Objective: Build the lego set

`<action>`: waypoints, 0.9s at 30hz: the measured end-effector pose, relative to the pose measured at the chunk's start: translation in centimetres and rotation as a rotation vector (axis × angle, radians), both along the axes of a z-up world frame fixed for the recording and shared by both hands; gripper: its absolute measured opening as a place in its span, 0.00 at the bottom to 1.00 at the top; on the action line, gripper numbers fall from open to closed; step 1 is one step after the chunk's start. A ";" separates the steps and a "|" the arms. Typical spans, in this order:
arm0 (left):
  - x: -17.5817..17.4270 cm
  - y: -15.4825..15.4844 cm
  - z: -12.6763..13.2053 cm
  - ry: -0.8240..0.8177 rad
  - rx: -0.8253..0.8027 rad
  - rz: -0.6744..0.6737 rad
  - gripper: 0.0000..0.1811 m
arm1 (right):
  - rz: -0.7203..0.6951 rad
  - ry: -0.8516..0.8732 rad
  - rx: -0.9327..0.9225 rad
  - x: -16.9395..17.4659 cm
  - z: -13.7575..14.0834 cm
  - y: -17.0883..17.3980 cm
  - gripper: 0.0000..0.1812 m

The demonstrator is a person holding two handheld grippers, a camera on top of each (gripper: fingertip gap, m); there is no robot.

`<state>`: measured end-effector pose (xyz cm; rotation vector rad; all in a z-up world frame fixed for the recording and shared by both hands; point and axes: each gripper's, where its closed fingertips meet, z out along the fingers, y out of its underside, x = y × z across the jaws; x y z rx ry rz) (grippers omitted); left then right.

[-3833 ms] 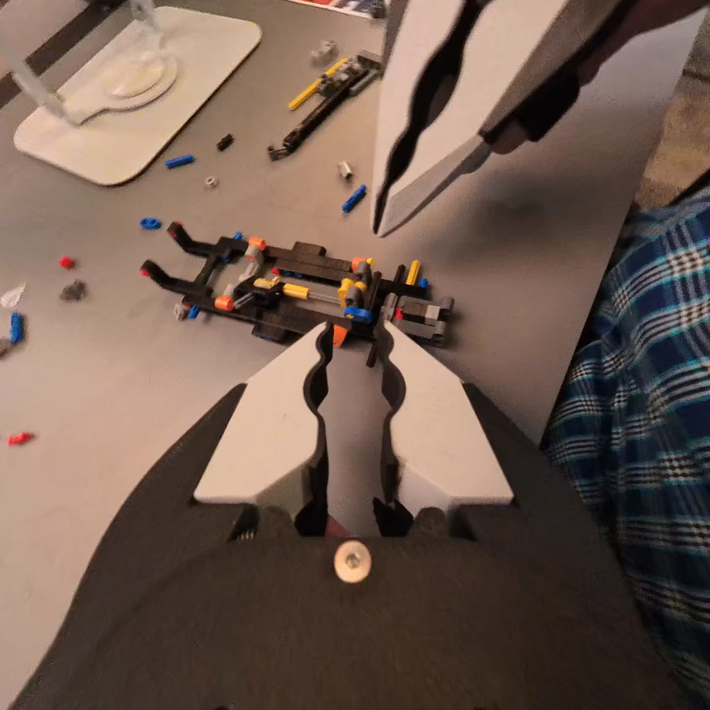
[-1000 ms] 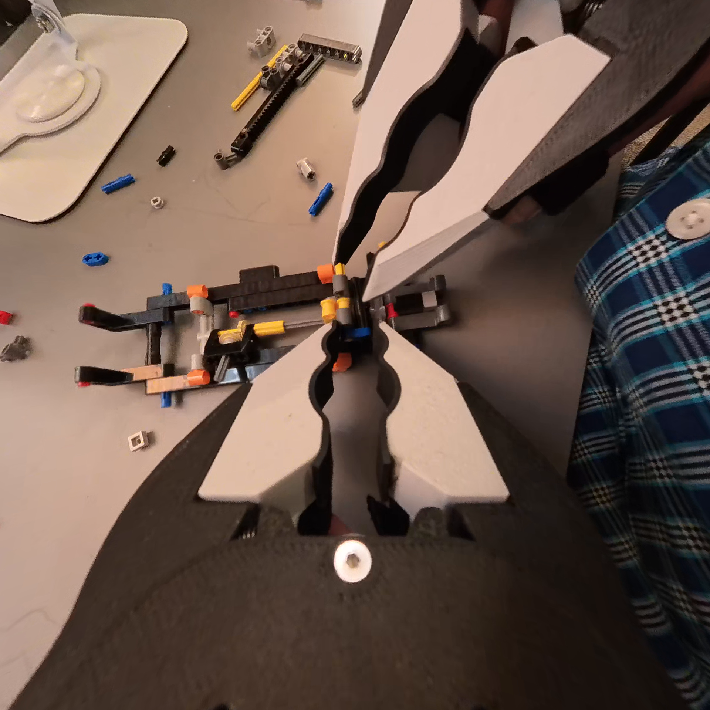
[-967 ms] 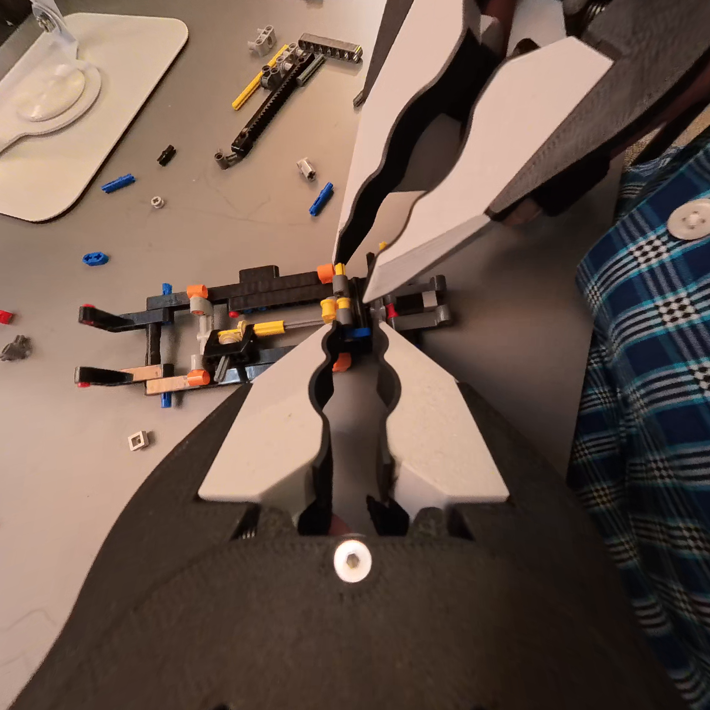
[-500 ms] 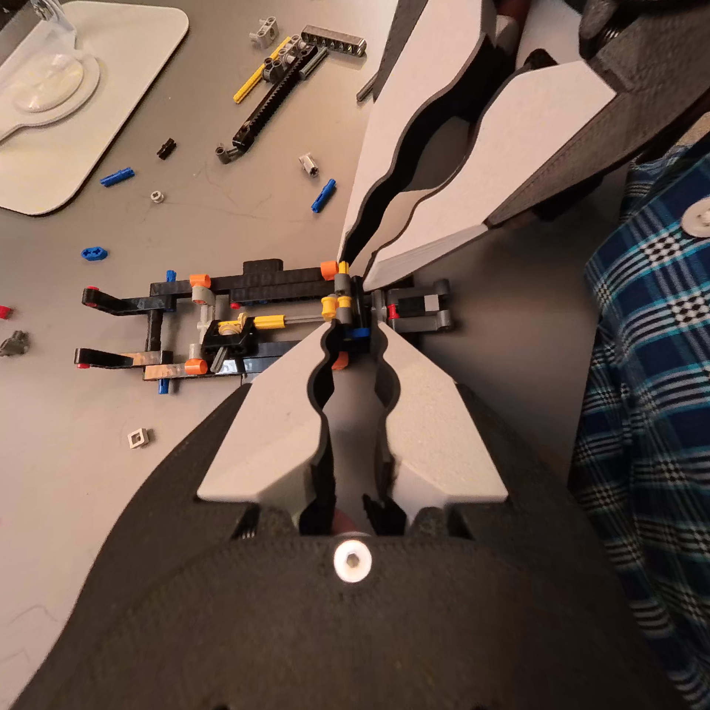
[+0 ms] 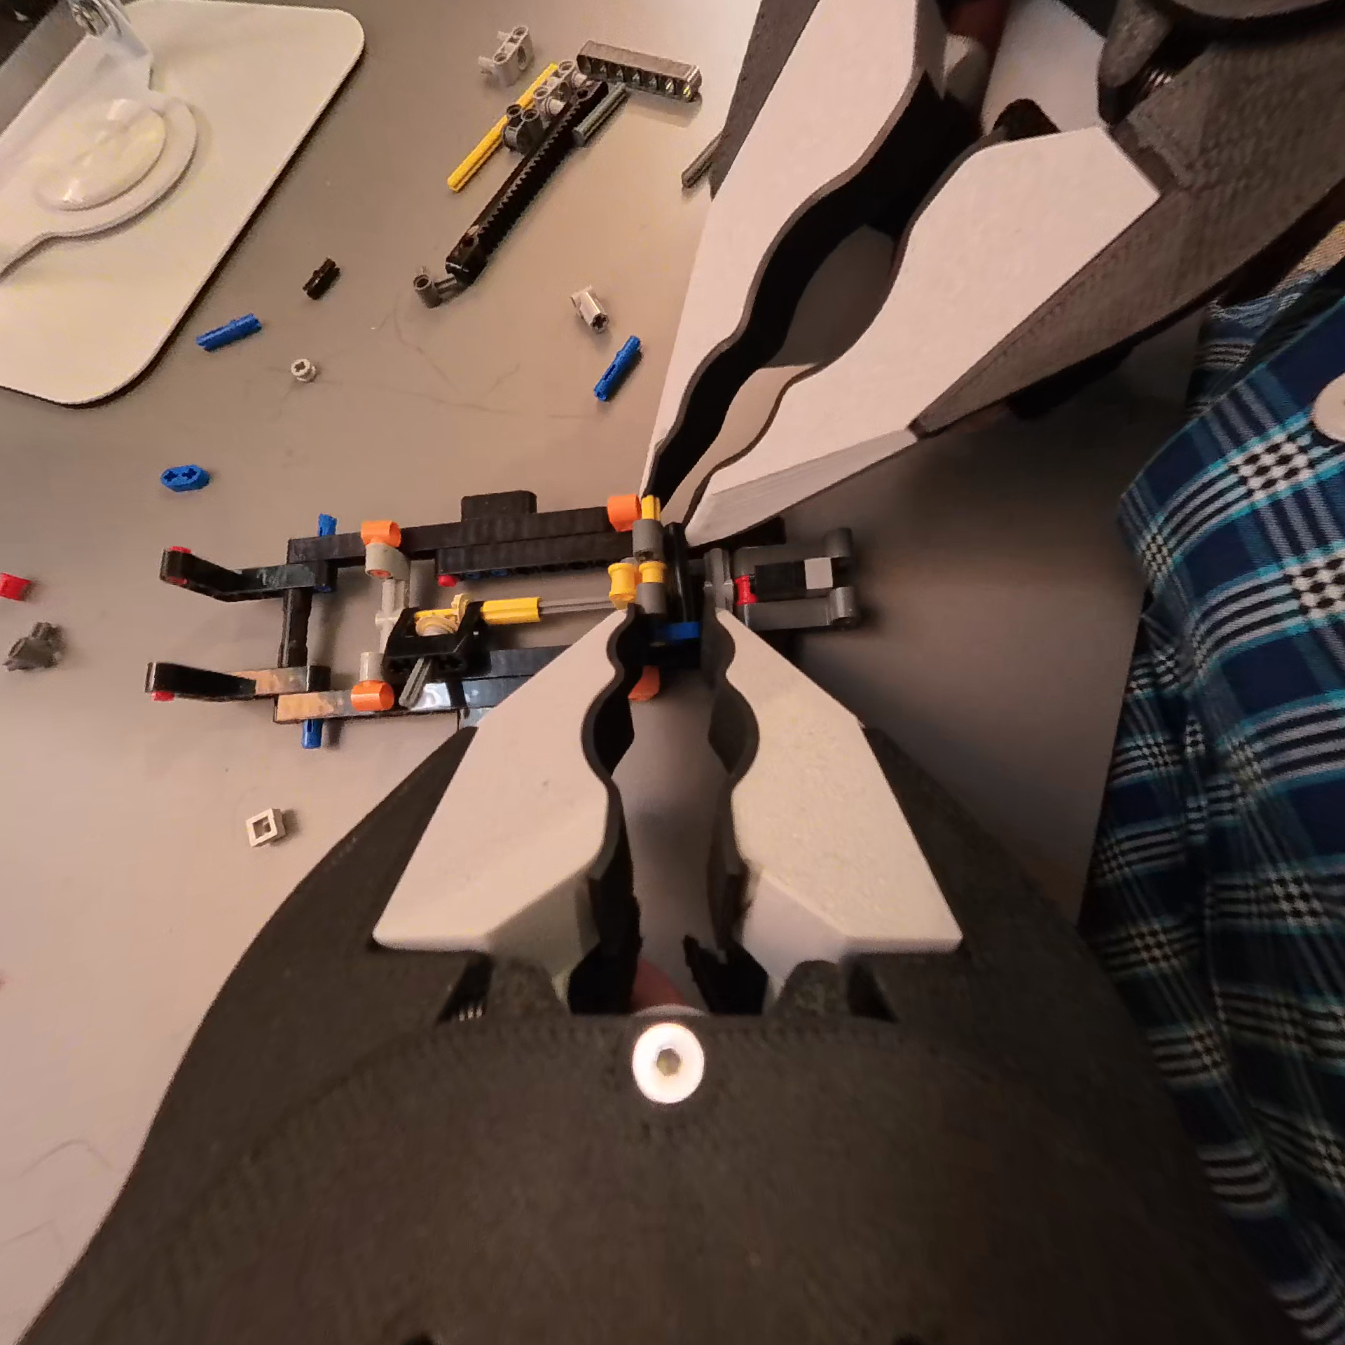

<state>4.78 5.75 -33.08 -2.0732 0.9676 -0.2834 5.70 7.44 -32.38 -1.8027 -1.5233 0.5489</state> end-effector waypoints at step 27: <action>0.4 0.0 0.1 -0.021 -0.018 -0.002 0.12 | 0.009 -0.063 0.068 0.6 -0.2 1.2 0.00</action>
